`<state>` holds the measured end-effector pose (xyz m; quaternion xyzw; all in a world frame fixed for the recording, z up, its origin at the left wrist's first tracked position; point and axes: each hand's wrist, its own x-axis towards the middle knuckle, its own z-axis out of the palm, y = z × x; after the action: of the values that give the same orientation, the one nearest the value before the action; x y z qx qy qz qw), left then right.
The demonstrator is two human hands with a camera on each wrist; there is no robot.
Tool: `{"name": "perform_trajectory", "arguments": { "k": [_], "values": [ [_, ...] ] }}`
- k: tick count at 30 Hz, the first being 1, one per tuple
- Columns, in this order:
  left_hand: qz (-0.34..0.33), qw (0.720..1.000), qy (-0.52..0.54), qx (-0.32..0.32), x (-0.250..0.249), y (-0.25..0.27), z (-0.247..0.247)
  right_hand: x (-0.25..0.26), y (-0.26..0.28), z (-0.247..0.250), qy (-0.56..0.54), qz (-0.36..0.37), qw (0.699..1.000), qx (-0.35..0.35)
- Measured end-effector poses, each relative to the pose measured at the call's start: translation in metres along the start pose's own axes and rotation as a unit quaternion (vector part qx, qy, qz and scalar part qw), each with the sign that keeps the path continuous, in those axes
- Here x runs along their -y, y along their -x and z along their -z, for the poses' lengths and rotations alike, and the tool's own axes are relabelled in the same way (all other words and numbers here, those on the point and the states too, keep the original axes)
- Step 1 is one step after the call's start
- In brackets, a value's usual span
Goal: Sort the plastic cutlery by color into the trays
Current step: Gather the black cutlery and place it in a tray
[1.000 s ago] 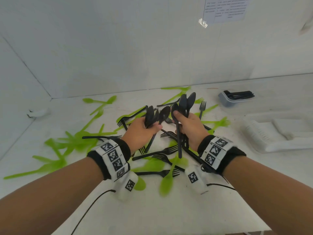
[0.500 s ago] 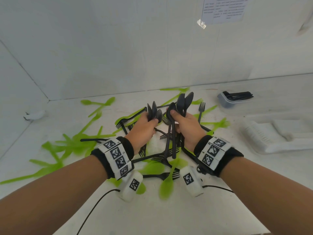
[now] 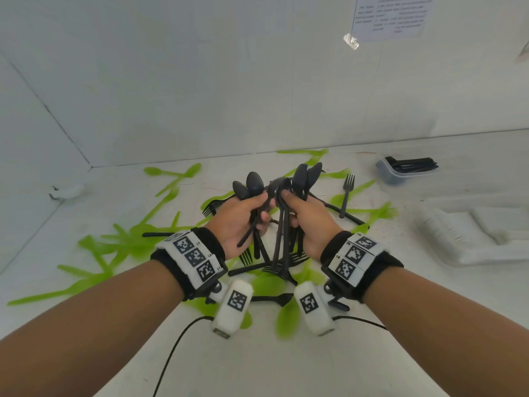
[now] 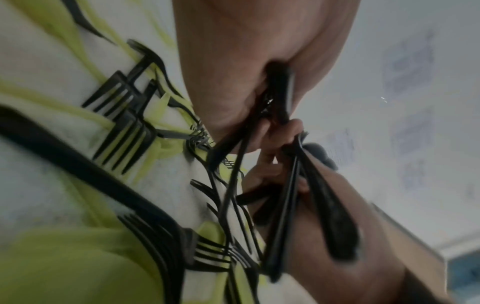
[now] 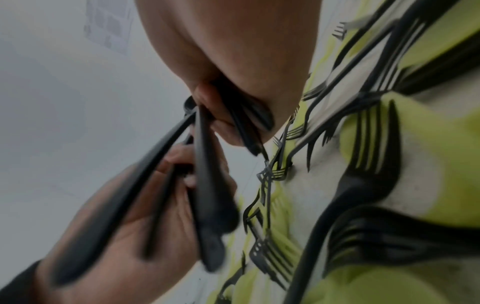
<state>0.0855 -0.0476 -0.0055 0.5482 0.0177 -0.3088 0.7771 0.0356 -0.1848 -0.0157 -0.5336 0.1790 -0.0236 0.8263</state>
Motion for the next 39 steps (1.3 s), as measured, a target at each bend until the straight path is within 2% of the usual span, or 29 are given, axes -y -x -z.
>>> {"name": "perform_trajectory", "arguments": {
  "k": [3,7,12,15,17,20,22,27,32,34,36,37,39],
  "values": [
    [-0.019,0.993,-0.117,-0.008,-0.002,0.003,-0.001,0.000,-0.002,-0.008,-0.024,-0.002,0.999,0.026],
    [-0.064,0.963,-0.259,-0.040,-0.006,0.007,0.001,-0.005,-0.005,-0.014,-0.032,0.015,0.999,0.019],
    [-0.052,0.948,-0.308,-0.056,-0.001,0.012,0.005,-0.008,-0.016,-0.019,-0.022,0.028,0.999,-0.024],
    [-0.088,0.929,-0.340,-0.113,-0.003,0.016,0.008,-0.007,-0.023,-0.017,-0.002,0.040,0.998,-0.049],
    [-0.097,0.918,-0.370,-0.108,-0.005,0.017,0.010,-0.009,-0.024,-0.017,0.027,0.034,0.998,-0.047],
    [-0.077,0.931,-0.346,-0.082,-0.007,0.020,0.012,-0.013,-0.026,-0.020,0.055,0.027,0.997,-0.043],
    [-0.072,0.931,-0.350,-0.079,-0.008,0.018,0.015,-0.014,-0.025,-0.025,0.042,0.020,0.998,-0.036],
    [-0.112,0.937,-0.330,-0.024,-0.008,0.019,0.015,-0.020,-0.025,-0.040,0.041,0.032,0.999,-0.010],
    [-0.132,0.913,-0.386,0.021,-0.011,0.026,0.017,-0.024,-0.031,-0.042,0.043,0.026,0.998,-0.043],
    [-0.152,0.906,-0.395,-0.012,-0.013,0.025,0.024,-0.021,-0.034,-0.036,0.037,0.025,0.996,-0.076],
    [-0.154,0.918,-0.352,-0.100,-0.019,0.022,0.035,-0.017,-0.037,-0.029,0.050,0.027,0.994,-0.092],
    [-0.146,0.924,-0.332,-0.122,-0.023,0.021,0.039,-0.014,-0.037,-0.026,0.058,0.029,0.994,-0.087],
    [-0.092,0.939,-0.314,-0.104,-0.032,0.020,0.046,-0.011,-0.035,-0.025,0.069,0.040,0.995,-0.066]
  ]
}}
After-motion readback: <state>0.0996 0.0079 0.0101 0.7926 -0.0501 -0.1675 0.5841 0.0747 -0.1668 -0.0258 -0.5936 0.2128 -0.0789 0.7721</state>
